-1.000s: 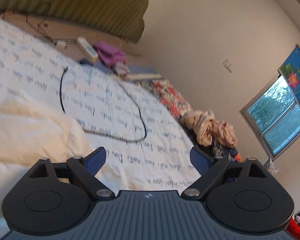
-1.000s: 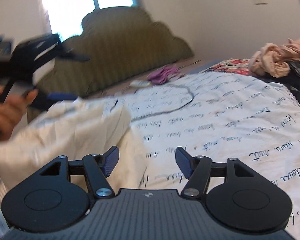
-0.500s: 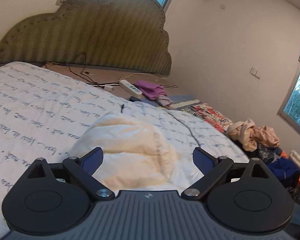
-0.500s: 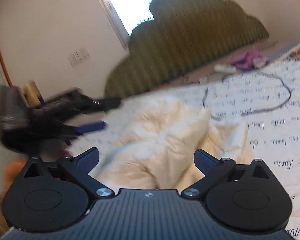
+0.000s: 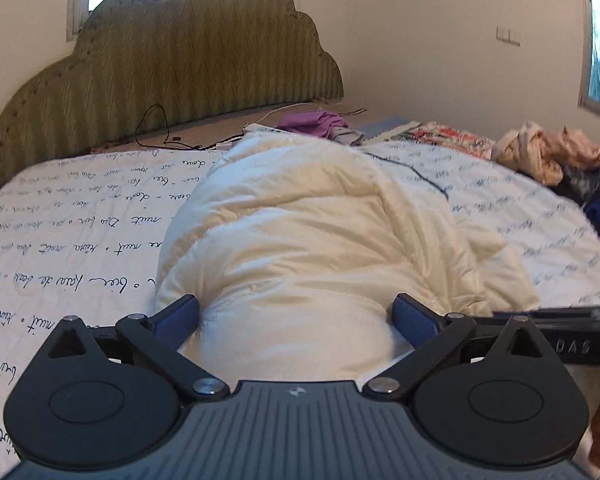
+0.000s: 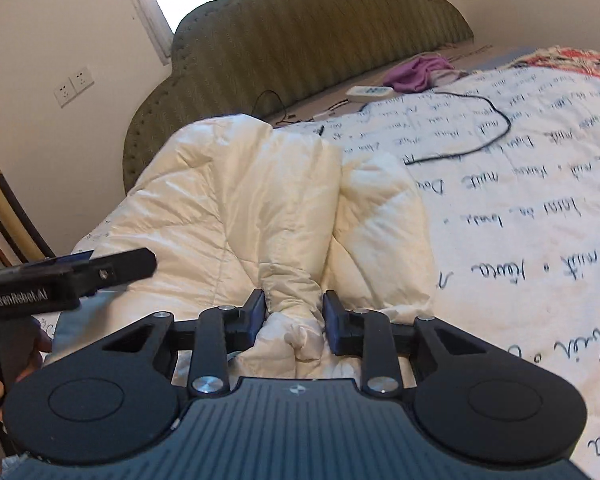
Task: Fold small clothes
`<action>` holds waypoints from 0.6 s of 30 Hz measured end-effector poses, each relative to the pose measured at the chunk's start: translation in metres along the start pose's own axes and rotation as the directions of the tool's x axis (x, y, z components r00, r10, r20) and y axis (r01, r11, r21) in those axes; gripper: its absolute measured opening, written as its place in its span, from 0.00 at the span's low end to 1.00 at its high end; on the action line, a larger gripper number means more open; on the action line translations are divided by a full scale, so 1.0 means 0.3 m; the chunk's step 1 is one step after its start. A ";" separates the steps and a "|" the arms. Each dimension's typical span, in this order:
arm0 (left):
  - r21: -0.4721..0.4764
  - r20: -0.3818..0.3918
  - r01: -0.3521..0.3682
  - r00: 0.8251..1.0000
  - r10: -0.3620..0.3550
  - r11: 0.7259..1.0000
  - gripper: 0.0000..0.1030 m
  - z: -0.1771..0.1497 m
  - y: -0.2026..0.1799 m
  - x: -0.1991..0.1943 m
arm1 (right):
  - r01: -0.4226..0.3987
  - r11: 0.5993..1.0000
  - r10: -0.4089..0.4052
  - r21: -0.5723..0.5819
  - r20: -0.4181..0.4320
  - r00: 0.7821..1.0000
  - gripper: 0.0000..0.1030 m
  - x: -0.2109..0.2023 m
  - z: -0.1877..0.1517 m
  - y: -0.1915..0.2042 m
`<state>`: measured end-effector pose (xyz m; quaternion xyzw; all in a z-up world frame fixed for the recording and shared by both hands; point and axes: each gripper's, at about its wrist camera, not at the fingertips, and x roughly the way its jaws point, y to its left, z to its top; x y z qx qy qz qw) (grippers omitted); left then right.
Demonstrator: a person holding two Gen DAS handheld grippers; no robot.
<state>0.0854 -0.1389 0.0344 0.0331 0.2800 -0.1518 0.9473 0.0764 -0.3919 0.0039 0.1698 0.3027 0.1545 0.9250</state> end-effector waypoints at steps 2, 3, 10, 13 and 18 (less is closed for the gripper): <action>0.049 0.000 -0.020 1.000 0.020 0.999 1.00 -0.014 -0.033 0.011 | 0.013 1.000 -0.013 0.011 -0.001 1.000 0.32 0.014 -0.015 -0.016; 0.069 -0.001 -0.031 0.999 0.032 0.997 1.00 -0.019 -0.046 0.017 | 0.014 1.000 -0.014 0.019 -0.002 1.000 0.32 0.020 -0.022 -0.023; 0.131 -0.012 -0.062 0.998 0.064 0.989 1.00 -0.040 -0.095 0.070 | 0.024 0.998 -0.024 0.054 -0.001 1.000 0.31 0.065 -0.049 -0.059; 0.153 -0.008 -0.076 0.997 0.079 0.985 1.00 -0.047 -0.114 0.087 | 0.032 0.998 -0.032 0.052 0.001 0.999 0.31 0.074 -0.059 -0.066; 0.176 -0.004 -0.089 0.996 0.091 0.980 1.00 -0.060 -0.128 0.099 | 0.050 0.998 -0.051 0.035 0.007 0.999 0.31 0.081 -0.072 -0.057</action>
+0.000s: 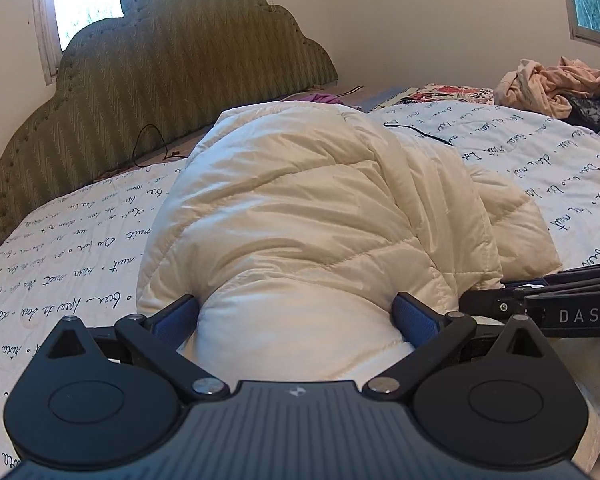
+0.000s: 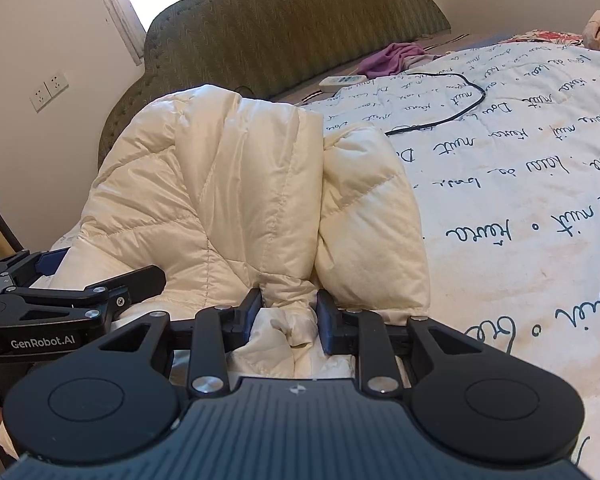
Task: Fold small clothes
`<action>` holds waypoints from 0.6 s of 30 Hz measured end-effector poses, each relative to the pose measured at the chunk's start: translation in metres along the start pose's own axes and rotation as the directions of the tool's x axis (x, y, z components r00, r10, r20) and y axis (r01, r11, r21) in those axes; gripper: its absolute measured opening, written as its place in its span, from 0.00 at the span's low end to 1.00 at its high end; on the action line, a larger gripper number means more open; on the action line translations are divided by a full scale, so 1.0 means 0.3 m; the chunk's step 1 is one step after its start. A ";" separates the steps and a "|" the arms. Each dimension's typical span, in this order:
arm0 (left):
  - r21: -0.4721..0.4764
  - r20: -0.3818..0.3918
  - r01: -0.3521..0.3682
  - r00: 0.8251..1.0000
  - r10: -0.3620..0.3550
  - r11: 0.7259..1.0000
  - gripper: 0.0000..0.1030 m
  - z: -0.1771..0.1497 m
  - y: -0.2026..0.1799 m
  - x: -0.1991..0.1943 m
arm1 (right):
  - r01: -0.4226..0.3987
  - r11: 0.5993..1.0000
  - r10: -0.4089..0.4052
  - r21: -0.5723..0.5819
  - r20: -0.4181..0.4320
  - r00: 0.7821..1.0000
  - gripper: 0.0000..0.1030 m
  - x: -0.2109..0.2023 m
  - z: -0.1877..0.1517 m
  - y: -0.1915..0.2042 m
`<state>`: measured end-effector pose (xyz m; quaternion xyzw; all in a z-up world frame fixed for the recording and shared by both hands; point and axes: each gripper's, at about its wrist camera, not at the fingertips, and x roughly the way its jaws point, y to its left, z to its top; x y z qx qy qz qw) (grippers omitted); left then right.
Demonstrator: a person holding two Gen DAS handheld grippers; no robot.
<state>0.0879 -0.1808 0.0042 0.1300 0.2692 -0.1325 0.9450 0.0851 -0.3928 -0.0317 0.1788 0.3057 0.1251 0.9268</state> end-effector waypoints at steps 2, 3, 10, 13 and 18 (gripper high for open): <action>0.004 0.000 -0.002 1.000 0.002 1.000 1.00 -0.003 -0.006 0.004 | 0.004 1.000 -0.004 -0.002 0.003 1.000 0.31 -0.004 -0.004 0.006; 0.005 0.001 -0.003 1.000 0.003 1.000 1.00 -0.003 -0.009 0.004 | 0.005 1.000 -0.004 -0.001 0.004 1.000 0.31 -0.003 -0.004 0.005; 0.019 0.011 -0.018 1.000 0.017 1.000 1.00 -0.012 -0.020 0.005 | 0.005 1.000 -0.005 -0.001 0.020 1.000 0.31 -0.001 -0.015 0.006; 0.023 0.019 -0.023 1.000 0.023 0.999 1.00 -0.016 -0.024 0.004 | 0.005 1.000 -0.005 0.001 0.020 1.000 0.31 0.000 -0.013 0.004; 0.015 0.043 -0.005 0.999 0.005 1.000 1.00 -0.022 -0.010 -0.017 | -0.014 0.998 0.013 0.063 0.014 1.000 0.39 -0.018 0.000 -0.006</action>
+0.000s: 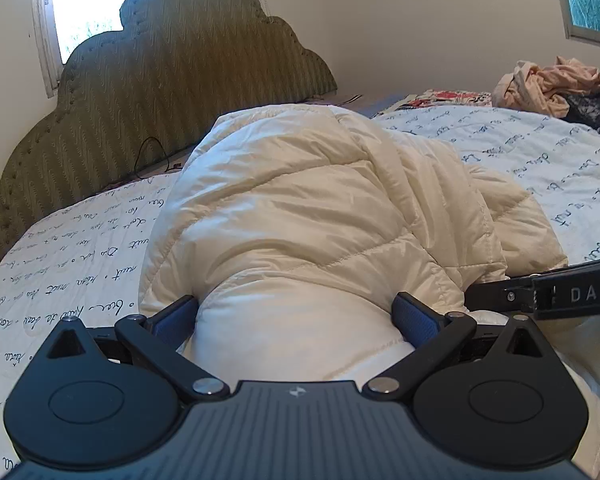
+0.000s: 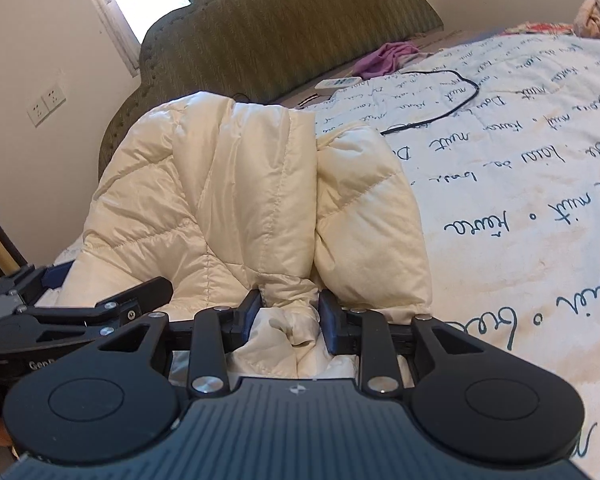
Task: Fold small clothes
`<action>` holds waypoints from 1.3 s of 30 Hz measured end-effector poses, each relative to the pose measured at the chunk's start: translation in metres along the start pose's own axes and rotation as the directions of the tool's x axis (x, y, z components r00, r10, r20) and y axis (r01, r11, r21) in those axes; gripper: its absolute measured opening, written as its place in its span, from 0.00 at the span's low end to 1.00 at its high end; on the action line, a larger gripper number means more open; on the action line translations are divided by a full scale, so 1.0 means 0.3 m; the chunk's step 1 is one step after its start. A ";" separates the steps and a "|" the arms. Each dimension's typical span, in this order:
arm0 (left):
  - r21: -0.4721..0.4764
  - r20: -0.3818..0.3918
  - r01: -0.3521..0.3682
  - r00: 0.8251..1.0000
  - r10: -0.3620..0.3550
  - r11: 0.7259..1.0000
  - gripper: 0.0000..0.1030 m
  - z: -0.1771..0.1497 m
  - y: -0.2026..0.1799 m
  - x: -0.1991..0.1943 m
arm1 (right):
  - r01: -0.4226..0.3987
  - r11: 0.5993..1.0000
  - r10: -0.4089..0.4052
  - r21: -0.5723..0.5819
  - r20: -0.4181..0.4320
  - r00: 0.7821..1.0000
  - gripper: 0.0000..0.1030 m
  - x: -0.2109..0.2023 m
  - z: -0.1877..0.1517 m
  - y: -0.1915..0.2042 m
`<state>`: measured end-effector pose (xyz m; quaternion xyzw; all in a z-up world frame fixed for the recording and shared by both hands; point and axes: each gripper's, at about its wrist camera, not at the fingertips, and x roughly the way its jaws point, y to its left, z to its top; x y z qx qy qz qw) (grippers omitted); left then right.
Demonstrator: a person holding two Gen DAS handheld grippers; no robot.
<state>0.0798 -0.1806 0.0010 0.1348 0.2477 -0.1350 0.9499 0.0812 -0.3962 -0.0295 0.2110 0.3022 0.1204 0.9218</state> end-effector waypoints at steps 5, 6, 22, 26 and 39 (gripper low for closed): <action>-0.060 0.035 0.036 0.999 -0.034 0.998 1.00 0.011 0.070 -0.073 | 0.024 0.995 -0.020 -0.095 0.040 0.999 0.87 -0.079 0.001 0.101; -0.080 0.049 0.039 0.998 -0.035 0.996 1.00 0.011 0.091 -0.094 | 0.072 0.986 -0.063 -0.153 0.065 0.996 0.95 -0.099 -0.003 0.136; -0.582 -0.005 0.373 0.887 -0.462 0.722 1.00 -0.119 0.400 0.003 | -0.050 0.994 0.059 0.100 -0.088 0.994 0.94 -0.026 -0.026 -0.072; -0.498 0.035 0.339 0.927 -0.372 0.798 1.00 -0.092 0.378 0.004 | -0.074 0.996 0.079 0.058 -0.100 0.992 0.81 0.042 -0.021 0.005; -0.012 0.149 0.058 0.987 -0.055 0.998 1.00 0.071 0.305 -0.037 | 0.016 0.997 -0.017 0.069 0.015 1.000 0.91 0.185 0.062 0.087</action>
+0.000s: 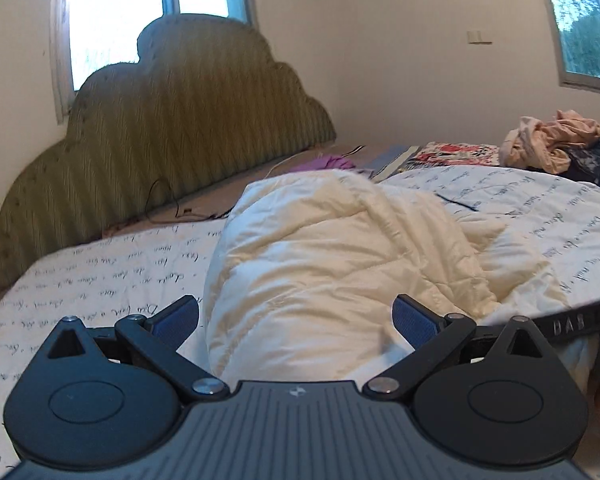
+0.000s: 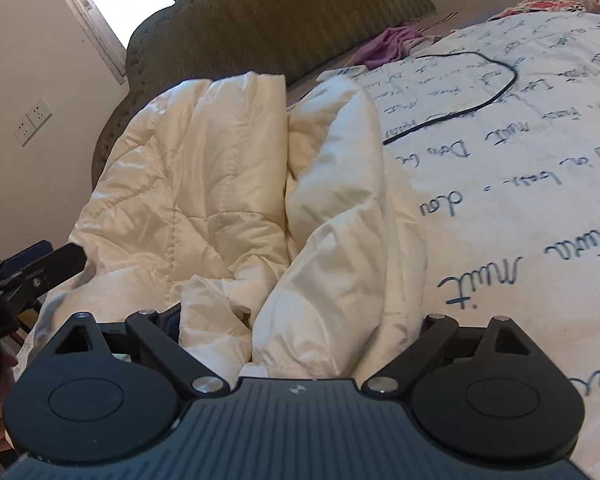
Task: Fold small clothes
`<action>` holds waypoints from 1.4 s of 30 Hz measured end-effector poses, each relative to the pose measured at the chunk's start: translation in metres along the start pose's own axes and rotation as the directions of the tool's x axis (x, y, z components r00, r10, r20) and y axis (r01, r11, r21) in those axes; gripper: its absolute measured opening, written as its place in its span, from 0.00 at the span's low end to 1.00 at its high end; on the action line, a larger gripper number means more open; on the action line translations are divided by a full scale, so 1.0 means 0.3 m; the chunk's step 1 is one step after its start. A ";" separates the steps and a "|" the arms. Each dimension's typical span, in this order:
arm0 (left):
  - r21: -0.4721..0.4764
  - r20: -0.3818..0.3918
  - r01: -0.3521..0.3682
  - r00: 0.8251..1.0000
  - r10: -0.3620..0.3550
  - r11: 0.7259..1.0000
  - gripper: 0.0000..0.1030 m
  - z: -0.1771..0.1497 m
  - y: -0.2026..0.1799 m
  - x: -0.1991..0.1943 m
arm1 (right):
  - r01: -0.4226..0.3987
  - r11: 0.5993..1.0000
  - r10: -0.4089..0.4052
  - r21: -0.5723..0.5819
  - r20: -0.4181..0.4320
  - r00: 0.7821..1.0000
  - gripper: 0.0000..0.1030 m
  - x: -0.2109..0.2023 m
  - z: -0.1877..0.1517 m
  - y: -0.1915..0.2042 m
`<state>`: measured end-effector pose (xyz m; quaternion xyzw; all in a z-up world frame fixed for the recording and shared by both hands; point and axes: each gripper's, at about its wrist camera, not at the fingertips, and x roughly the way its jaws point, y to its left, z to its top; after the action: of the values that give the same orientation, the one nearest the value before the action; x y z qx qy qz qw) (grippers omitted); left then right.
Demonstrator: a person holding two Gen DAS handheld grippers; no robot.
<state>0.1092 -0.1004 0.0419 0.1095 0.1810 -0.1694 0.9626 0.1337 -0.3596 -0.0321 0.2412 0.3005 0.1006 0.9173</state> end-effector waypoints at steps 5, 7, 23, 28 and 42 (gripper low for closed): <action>-0.090 -0.061 0.051 0.997 -0.057 0.995 1.00 -0.043 -0.008 -0.041 | 0.144 0.990 -0.141 0.007 0.260 0.955 0.91 -0.239 0.018 -0.001; -0.147 -0.086 0.086 0.991 -0.100 0.985 1.00 -0.058 -0.022 -0.037 | 0.116 0.989 -0.084 -0.097 0.286 0.955 0.90 -0.304 0.038 0.043; -0.193 -0.161 0.030 0.985 -0.062 0.981 1.00 -0.103 -0.045 -0.044 | 0.185 0.942 -0.183 -0.281 0.034 0.982 0.10 -0.198 -0.058 0.092; -0.154 -0.160 -0.005 0.987 -0.020 0.988 1.00 -0.118 -0.067 -0.043 | 0.191 0.946 -0.192 -0.262 0.023 0.981 0.15 -0.200 -0.087 0.079; -0.165 -0.062 -0.047 0.997 0.037 0.985 1.00 -0.183 -0.080 -0.027 | 0.089 0.993 -0.094 -0.081 -0.060 0.994 0.75 -0.176 -0.129 0.000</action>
<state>0.0764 -0.1051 -0.0087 0.0374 0.2203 -0.1301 0.9660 0.0682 -0.3623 -0.0326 0.1879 0.3361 0.0780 0.9196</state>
